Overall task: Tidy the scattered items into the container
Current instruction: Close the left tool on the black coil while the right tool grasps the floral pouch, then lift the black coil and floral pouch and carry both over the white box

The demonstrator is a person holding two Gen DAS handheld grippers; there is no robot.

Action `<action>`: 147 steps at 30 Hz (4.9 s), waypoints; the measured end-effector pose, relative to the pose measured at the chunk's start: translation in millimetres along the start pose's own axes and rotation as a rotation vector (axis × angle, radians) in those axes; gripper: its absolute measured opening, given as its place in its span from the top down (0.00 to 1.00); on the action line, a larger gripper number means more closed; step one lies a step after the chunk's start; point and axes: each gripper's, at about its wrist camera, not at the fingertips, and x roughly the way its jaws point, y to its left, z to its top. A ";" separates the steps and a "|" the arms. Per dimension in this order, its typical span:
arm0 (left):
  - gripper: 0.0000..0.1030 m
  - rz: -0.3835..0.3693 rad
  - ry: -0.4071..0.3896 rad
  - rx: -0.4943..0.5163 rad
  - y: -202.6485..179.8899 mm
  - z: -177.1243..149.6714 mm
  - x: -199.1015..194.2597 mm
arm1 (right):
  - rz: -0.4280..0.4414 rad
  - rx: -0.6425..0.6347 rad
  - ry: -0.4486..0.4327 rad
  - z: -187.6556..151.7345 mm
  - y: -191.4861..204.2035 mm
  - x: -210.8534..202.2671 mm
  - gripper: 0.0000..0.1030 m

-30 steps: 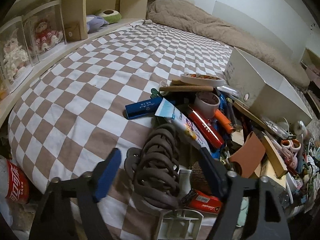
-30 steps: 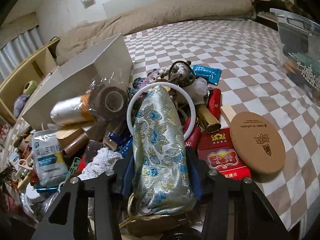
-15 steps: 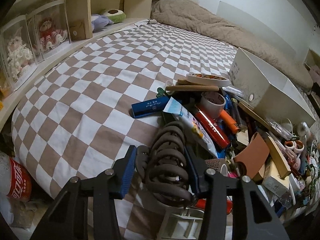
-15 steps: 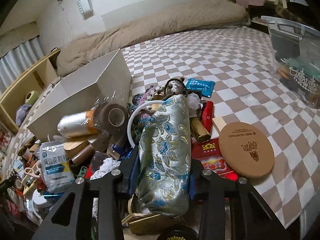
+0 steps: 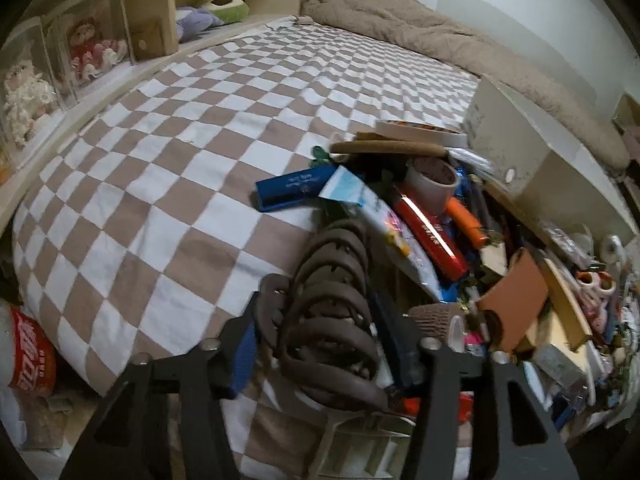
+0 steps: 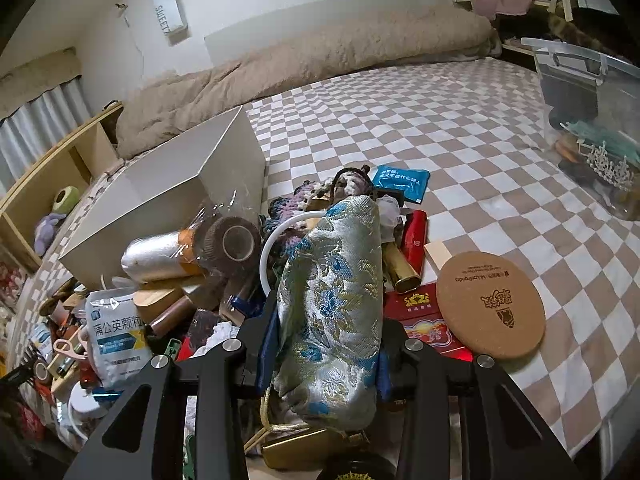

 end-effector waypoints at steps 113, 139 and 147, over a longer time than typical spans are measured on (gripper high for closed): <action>0.56 -0.264 -0.508 0.157 -132.9 104.4 -167.9 | 0.477 -0.272 -0.200 111.2 109.9 -102.1 0.92; 0.56 -0.451 -0.435 0.364 -283.9 186.8 -140.4 | 0.454 -0.341 -0.112 186.1 179.9 -43.9 0.92; 0.56 -0.436 -0.297 0.373 -315.0 190.4 -81.7 | 0.334 -0.377 0.004 178.4 182.6 32.3 0.92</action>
